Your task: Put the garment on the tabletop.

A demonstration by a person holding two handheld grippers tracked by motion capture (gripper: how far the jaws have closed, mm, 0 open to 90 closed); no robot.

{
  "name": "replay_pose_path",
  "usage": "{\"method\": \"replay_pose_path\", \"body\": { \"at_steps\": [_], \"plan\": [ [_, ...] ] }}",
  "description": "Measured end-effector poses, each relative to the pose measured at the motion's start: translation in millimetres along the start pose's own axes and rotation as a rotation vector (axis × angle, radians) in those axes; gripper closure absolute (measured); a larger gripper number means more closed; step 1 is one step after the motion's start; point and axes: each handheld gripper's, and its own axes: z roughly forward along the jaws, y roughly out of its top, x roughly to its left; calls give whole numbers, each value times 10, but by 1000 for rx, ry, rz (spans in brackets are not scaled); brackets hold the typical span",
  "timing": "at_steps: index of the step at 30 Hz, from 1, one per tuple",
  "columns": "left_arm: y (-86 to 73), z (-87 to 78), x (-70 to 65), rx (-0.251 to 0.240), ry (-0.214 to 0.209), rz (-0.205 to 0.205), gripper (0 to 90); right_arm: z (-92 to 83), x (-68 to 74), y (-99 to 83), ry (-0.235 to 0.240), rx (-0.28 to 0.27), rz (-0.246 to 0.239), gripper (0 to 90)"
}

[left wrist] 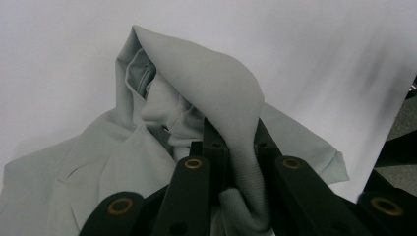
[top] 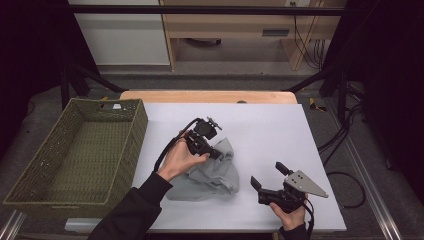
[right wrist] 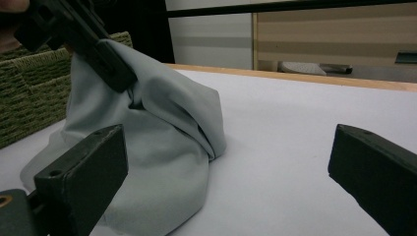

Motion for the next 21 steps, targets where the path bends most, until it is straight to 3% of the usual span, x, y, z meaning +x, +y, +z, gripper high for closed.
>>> {"method": "replay_pose_path", "body": {
  "at_steps": [2,3,5,9,10,17,21],
  "plan": [
    [-14,36,-6,9,2,12,808,10,21,4,9,-14,32,17],
    [-22,55,-13,15,1,12,802,6,-1,-3,2,0,0,17],
    [-34,77,-21,24,1,17,773,11,-2,-6,3,0,-2,17],
    [-46,45,-42,12,23,23,631,11,-3,-8,4,1,-4,17],
    [-48,23,-40,8,30,30,579,14,9,-4,12,-6,15,17],
    [-111,-221,-42,-138,55,21,258,12,4,-2,8,-4,13,17],
    [-180,-389,-22,-222,69,11,171,7,-5,0,9,0,12,16]
  ]
}}
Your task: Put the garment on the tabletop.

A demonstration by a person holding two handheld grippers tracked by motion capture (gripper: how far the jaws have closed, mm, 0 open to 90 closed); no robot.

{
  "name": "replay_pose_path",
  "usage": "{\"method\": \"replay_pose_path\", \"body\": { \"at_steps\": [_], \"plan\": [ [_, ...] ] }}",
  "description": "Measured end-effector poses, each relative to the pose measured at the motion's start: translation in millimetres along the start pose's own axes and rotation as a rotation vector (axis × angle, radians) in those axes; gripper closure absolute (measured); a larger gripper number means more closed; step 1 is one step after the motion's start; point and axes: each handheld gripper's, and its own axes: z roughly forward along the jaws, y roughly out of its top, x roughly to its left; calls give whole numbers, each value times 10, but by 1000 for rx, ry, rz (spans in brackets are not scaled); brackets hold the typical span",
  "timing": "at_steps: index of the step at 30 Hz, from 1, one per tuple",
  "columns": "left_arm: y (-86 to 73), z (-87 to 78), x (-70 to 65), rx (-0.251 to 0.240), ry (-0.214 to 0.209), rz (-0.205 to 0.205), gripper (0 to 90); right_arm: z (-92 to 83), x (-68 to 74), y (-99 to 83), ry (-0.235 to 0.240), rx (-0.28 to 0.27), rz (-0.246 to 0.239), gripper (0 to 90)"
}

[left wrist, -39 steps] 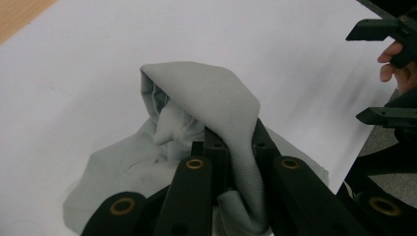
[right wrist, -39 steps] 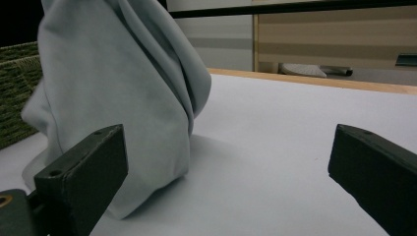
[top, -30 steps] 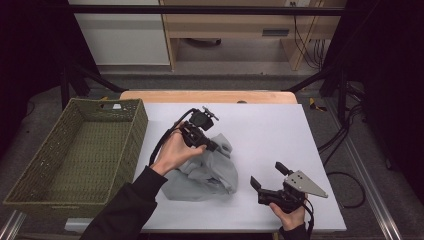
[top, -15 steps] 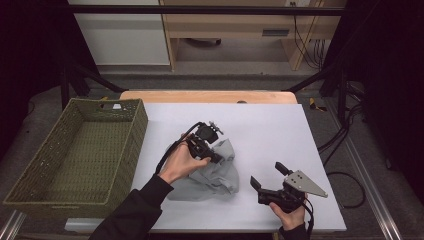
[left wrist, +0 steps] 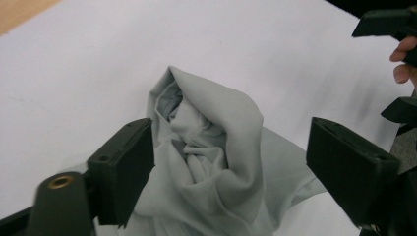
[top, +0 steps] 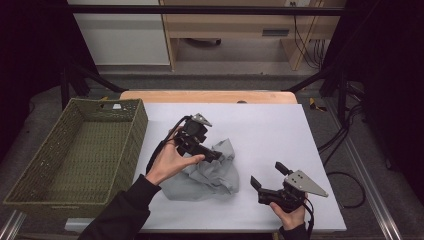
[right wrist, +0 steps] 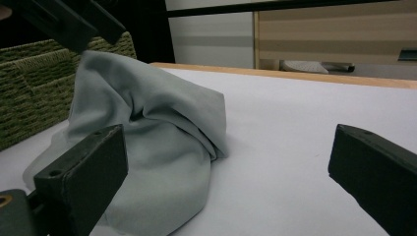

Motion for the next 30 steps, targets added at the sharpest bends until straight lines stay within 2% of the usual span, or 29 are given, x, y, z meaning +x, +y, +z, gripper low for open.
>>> {"method": "replay_pose_path", "body": {
  "at_steps": [4,10,14,18,22,26,30],
  "plan": [
    [-85,-139,23,-57,7,-14,118,-2,-3,1,2,0,-9,15],
    [-290,-269,68,-154,26,-48,71,-3,-4,4,1,2,3,13],
    [-485,-331,122,-229,34,-72,52,-2,-7,8,0,-3,0,12],
    [-689,-382,170,-312,59,-96,39,-6,-9,8,-1,0,1,11],
    [-874,-429,189,-388,73,-103,40,-3,-8,8,1,-1,0,9],
    [-1038,-463,160,-425,102,-93,33,-14,-9,15,3,-1,-4,7],
    [-1211,-477,117,-459,104,-94,38,-21,-13,20,12,-9,-5,6]
  ]
}}
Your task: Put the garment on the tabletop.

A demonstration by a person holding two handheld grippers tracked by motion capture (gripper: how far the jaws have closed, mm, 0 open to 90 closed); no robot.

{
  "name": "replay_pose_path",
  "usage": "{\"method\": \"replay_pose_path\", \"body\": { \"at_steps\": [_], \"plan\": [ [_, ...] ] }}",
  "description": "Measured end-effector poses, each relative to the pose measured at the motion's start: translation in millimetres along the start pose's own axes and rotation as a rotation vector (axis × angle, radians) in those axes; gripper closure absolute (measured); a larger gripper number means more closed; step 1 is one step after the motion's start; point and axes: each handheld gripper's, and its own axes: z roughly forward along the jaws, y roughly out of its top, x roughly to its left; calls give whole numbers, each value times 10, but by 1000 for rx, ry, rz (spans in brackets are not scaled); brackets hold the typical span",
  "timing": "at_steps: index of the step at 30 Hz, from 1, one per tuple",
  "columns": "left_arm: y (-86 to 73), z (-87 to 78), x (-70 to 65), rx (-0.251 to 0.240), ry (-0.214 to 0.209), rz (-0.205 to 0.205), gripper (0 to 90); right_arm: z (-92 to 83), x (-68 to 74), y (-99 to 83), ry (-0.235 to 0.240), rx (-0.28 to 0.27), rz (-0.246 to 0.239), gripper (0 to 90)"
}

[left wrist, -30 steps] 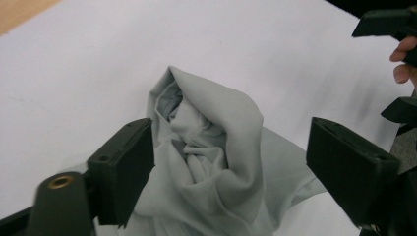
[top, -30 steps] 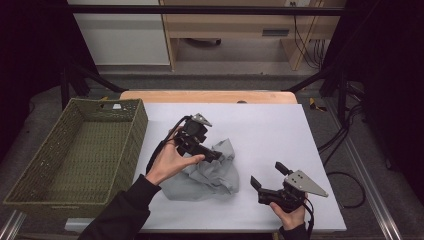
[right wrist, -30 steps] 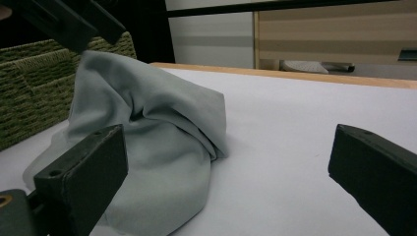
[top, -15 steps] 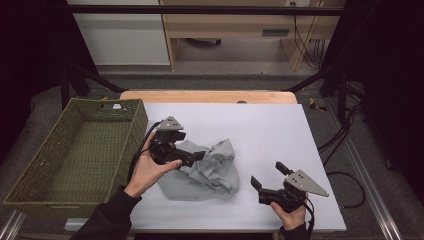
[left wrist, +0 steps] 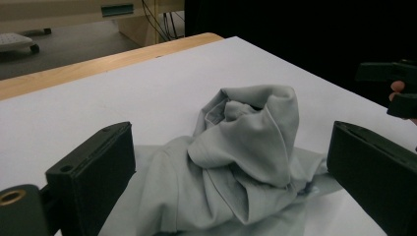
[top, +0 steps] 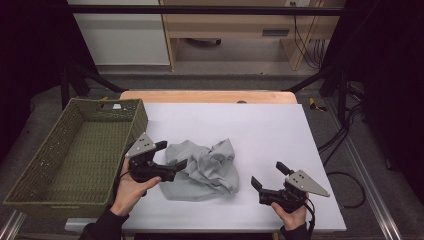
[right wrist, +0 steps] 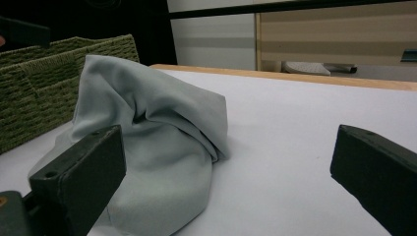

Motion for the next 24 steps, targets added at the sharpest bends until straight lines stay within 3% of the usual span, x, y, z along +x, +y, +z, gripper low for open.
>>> {"method": "replay_pose_path", "body": {
  "at_steps": [7,15,20,24],
  "plan": [
    [-248,-146,35,-33,13,-31,39,-7,16,4,1,11,3,4],
    [-466,-319,130,-50,55,-83,36,-27,-3,0,8,12,2,4],
    [-524,-403,102,-71,44,-79,33,-52,-19,1,7,12,3,4],
    [-576,-399,105,-68,60,-81,32,-65,-22,4,11,6,5,5]
  ]
}}
